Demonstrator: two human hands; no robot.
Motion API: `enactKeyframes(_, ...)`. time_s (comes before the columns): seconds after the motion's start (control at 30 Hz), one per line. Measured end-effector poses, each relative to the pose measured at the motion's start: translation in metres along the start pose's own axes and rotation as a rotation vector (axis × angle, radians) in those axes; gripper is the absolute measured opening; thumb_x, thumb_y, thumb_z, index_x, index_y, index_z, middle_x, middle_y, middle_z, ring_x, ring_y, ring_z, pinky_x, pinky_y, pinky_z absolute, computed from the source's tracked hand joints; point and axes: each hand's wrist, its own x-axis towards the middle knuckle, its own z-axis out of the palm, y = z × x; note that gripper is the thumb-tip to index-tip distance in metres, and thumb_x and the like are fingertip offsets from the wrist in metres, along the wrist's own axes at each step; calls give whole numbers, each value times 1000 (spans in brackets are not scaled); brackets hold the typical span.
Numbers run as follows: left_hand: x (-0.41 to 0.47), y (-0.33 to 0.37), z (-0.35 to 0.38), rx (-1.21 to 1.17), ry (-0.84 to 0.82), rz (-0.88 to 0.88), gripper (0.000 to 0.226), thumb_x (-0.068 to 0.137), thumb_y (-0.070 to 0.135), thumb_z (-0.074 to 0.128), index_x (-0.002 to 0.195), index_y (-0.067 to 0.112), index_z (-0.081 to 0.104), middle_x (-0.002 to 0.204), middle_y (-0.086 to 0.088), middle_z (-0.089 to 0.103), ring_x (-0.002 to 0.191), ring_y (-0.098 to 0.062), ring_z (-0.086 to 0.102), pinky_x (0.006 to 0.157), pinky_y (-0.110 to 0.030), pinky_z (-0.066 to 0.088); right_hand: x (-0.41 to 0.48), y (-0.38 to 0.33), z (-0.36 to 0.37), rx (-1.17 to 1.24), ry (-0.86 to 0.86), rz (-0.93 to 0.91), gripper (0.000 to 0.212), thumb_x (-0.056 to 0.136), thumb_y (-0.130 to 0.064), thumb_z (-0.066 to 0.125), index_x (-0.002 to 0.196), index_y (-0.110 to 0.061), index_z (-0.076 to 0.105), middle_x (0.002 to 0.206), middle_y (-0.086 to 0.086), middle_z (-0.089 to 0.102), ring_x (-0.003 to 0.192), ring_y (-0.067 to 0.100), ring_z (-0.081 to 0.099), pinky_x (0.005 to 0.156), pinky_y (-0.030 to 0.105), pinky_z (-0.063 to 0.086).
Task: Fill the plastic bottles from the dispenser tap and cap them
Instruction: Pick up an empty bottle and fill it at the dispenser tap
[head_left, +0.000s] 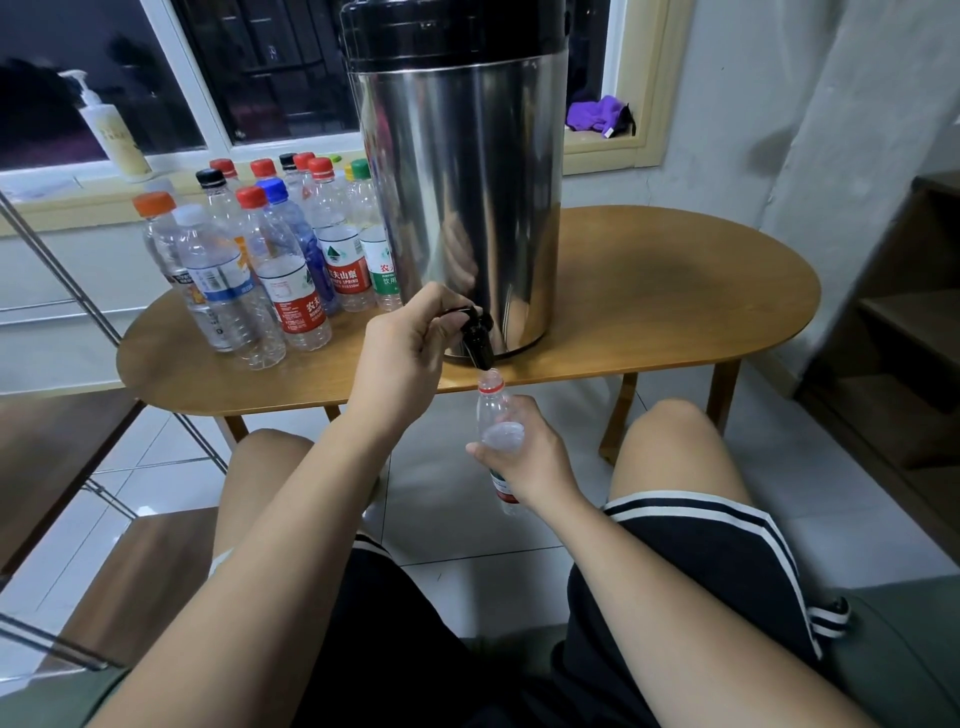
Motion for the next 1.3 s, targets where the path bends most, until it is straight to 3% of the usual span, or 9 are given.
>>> enactKeyframes(0.3, 0, 0, -2, 12, -20, -25, 10, 111, 18, 60, 107, 25, 66, 105, -1, 80, 98, -22, 78, 85, -54, 64, 0, -1, 1, -1, -8, 23, 61, 81, -44, 91, 130, -37, 55, 119, -13, 64, 108, 12, 59, 77, 11, 41)
enactKeyframes(0.47, -2, 1, -1, 5, -8, -61, 8, 112, 21, 60, 106, 23, 65, 104, -1, 80, 96, -22, 79, 76, -52, 63, 0, -1, 2, -1, -4, 23, 63, 81, -42, 91, 133, -35, 56, 120, -12, 64, 110, 13, 59, 83, 26, 45)
enactKeyframes(0.97, -3, -2, 3, 0, 17, -72, 7, 111, 34, 60, 109, 27, 64, 102, 4, 78, 96, -25, 76, 76, -53, 61, 1, 1, 2, -36, -33, 58, 68, 82, -49, 90, 137, -39, 52, 128, -15, 62, 115, 12, 58, 91, 29, 46)
enactKeyframes(1.3, -3, 0, 1, 7, -3, -79, 8, 113, 24, 58, 106, 25, 63, 102, -1, 79, 96, -29, 77, 74, -55, 61, 1, 0, 2, -44, -49, 89, 68, 81, -50, 90, 136, -40, 50, 128, -13, 61, 115, 15, 58, 89, 32, 47)
